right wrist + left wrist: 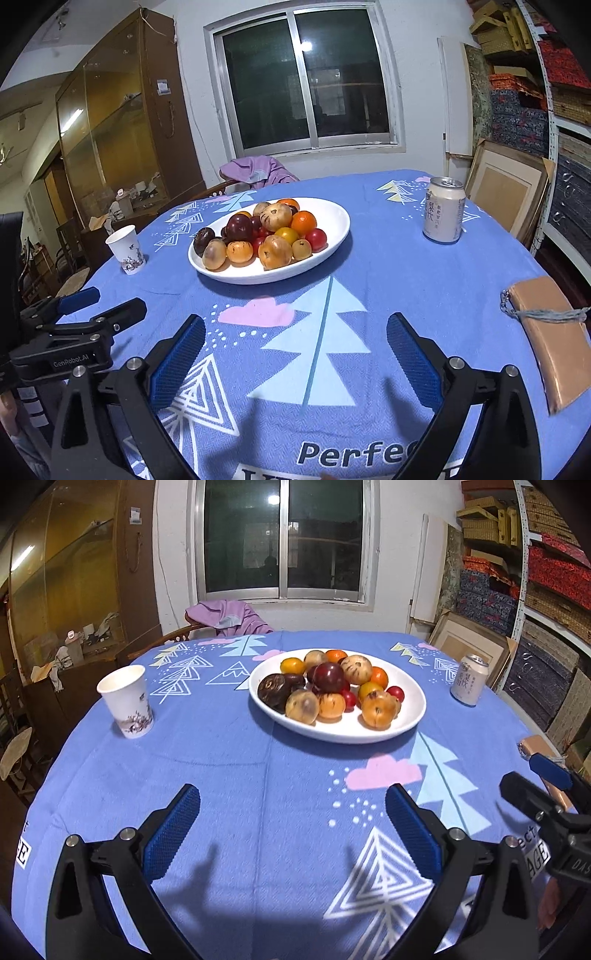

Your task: Organize fruits

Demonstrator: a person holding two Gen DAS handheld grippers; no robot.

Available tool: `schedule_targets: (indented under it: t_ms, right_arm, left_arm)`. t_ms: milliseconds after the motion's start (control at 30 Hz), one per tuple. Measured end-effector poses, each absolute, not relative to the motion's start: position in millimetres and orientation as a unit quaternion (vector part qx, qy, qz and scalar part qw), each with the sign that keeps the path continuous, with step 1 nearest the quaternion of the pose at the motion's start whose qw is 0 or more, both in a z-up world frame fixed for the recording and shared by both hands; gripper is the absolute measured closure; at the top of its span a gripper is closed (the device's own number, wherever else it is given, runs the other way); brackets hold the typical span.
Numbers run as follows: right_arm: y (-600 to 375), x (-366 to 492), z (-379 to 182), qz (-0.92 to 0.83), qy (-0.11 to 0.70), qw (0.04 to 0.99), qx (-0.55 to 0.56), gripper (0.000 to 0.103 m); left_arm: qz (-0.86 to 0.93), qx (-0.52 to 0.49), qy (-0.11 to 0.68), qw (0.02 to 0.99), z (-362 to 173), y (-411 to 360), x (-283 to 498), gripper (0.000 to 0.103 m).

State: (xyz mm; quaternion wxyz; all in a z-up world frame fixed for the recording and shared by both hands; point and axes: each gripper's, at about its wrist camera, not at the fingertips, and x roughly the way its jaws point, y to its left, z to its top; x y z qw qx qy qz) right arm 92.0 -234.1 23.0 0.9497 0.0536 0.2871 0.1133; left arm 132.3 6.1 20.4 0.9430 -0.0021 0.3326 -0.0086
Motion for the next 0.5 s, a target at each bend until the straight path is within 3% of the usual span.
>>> schedule_targets:
  t_ms: [500]
  right_arm:
    - [-220,89,15,0.110,0.295,0.949,0.025,0.003]
  left_arm:
    - [-0.052,-0.026,0.326,0.944,20,3,118,0.004]
